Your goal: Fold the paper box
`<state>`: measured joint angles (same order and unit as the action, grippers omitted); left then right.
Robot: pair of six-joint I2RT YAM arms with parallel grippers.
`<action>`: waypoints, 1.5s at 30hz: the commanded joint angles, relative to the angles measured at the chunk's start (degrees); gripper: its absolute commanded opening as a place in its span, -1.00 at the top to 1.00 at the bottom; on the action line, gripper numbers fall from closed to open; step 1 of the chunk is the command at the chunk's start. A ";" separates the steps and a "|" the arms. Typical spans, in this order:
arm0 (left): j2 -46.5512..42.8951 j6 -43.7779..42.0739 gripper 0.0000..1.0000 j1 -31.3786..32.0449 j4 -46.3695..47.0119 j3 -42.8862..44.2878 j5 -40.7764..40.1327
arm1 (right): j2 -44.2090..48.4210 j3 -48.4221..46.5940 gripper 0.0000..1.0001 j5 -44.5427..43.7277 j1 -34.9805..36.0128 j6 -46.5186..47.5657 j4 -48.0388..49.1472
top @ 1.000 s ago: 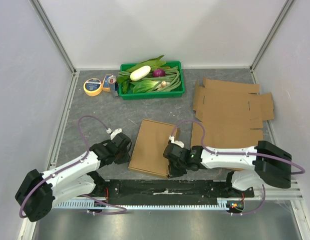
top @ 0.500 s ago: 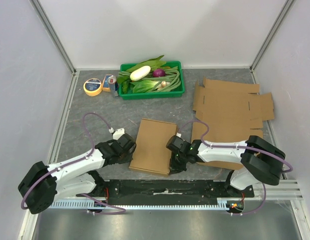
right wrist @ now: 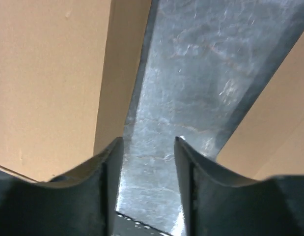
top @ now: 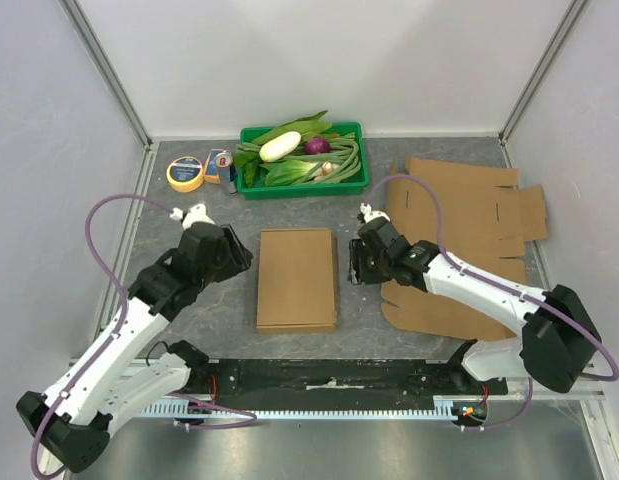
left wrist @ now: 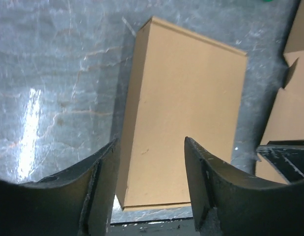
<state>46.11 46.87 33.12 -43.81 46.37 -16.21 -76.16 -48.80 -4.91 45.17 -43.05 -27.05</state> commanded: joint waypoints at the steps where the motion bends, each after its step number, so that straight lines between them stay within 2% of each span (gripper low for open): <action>1: 5.30 -9.34 -0.24 -4.19 0.99 5.57 5.91 | -0.66 -1.83 -0.29 2.86 -5.60 12.81 3.30; 2: 7.05 -9.95 -0.26 -4.64 2.05 7.05 7.75 | -0.05 -0.87 -0.55 5.06 -8.75 12.64 6.28; 3: 7.94 -11.18 -0.27 -4.91 2.93 7.76 11.08 | 0.57 2.36 -0.64 15.44 -10.96 11.59 14.75; 4: 8.55 -11.88 -0.28 -5.26 5.12 8.38 12.76 | 1.10 4.48 -0.73 20.07 -12.98 10.02 19.70; 5: 9.60 -12.59 -0.27 -5.52 6.27 9.26 14.69 | 1.45 8.59 -0.86 25.42 -16.22 5.39 32.02; 6: 10.05 -13.55 -0.26 -5.96 7.24 9.53 18.63 | 0.76 9.93 -0.89 32.17 -17.30 3.25 37.28; 10: 12.16 -13.83 -0.20 -7.02 9.97 10.23 23.58 | -11.17 8.54 -0.88 40.58 -18.01 -2.82 49.79; 14: 12.52 -13.21 -0.15 -7.11 12.34 9.27 26.66 | -18.05 7.84 -0.62 42.08 -17.58 -7.04 60.67; 19: 12.08 -13.30 -0.13 -7.20 12.44 8.12 26.93 | -22.53 6.08 -0.61 37.79 -15.03 -8.28 58.34; 21: 11.64 -13.56 -0.12 -7.28 12.09 7.86 26.49 | -23.85 4.86 -0.56 35.24 -11.78 -9.24 58.60; 22: 11.20 -13.56 -0.13 -7.37 12.00 8.12 26.40 | -25.60 4.15 -0.50 34.10 -10.55 -11.94 58.69; 24: 10.58 -13.82 -0.12 -7.37 11.38 8.73 25.88 | -27.54 3.01 -0.25 29.18 -6.33 -15.99 63.06; 25: 10.23 -13.91 -0.12 -7.37 10.34 9.78 25.61 | -29.64 2.13 -0.04 27.16 -4.84 -17.84 63.69; 28: 8.92 -15.23 -0.12 -7.46 7.27 12.59 23.86 | -35.17 -2.61 0.04 18.11 1.31 -25.58 67.37; 29: 8.04 -15.93 -0.12 -7.55 6.38 13.48 22.37 | -36.59 -5.84 0.19 15.83 3.85 -30.12 67.04; 32: 6.37 -17.68 -0.13 -7.64 2.25 16.73 19.39 | -41.78 -11.64 0.28 7.30 8.16 -36.82 68.62; 35: 4.70 -19.18 -0.16 -7.99 -1.35 19.46 16.39 | -45.73 -19.45 0.29 -1.13 11.51 -40.53 65.30; 38: 4.34 -19.19 -0.20 -8.69 -3.38 20.43 13.66 | -50.65 -28.59 0.24 -3.71 11.70 -37.73 61.42; 40: 4.87 -18.40 -0.27 -9.48 -3.56 19.38 12.44 | -53.29 -31.70 0.12 0.83 10.65 -32.75 61.68; 41: 5.13 -16.05 -0.42 -9.92 -3.47 18.24 10.77 | -53.56 -33.10 0.05 3.30 9.25 -30.37 61.33; 42: 5.39 -15.41 -0.45 -10.88 -1.21 16.75 11.71 | -53.04 -32.68 -0.02 4.80 8.45 -28.08 60.72; 43: 6.88 -15.15 -0.46 -14.11 0.29 13.60 14.33 | -50.69 -31.29 -0.23 8.04 7.58 -21.97 60.62; 44: 7.85 -14.36 -0.44 -16.49 1.70 12.44 22.80 | -49.71 -29.36 -0.31 16.08 5.39 -19.12 58.36; 45: 9.08 -14.00 -0.40 -21.21 3.97 11.56 26.71 | -48.57 -27.95 -0.34 19.20 4.06 -16.22 56.16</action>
<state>50.78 30.83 20.97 -43.55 62.89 -0.19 -128.73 -78.94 2.00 55.09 -72.49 34.37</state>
